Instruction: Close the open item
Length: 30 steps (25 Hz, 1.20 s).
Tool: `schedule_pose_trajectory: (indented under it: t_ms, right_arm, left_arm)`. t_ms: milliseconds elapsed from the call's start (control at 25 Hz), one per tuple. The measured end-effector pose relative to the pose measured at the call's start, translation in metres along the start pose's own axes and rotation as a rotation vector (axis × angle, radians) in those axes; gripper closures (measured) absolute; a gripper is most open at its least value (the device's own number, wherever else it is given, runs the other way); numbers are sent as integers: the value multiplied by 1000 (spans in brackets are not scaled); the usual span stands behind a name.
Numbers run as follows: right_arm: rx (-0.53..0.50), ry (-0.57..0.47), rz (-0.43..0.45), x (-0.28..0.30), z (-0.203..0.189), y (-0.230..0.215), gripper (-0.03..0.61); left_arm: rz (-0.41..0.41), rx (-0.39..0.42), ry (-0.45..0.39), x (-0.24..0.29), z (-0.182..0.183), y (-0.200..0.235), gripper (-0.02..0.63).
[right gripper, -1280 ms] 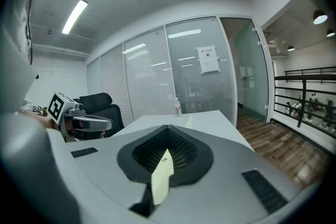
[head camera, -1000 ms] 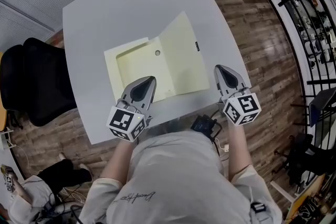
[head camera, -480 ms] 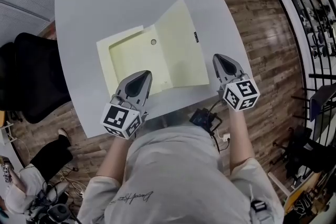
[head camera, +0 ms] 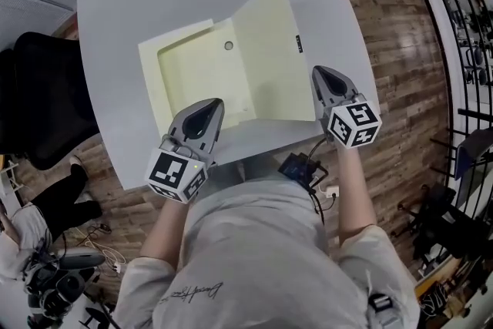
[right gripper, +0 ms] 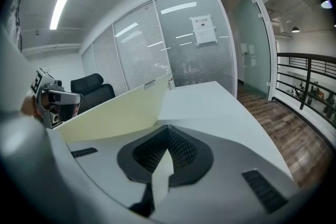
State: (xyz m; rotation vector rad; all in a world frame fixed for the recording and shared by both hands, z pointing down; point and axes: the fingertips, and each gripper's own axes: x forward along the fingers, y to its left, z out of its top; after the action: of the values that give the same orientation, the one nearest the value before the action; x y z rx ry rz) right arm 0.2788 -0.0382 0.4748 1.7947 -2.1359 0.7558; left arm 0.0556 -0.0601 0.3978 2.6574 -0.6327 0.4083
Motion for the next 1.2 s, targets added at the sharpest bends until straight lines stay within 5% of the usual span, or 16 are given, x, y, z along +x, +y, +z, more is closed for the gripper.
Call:
schedule_pose_trajectory:
  t_ms: [1200]
  right_arm:
    - [-21, 25, 122, 28, 8, 28, 566]
  left_arm:
    - [90, -44, -27, -18, -7, 17, 606]
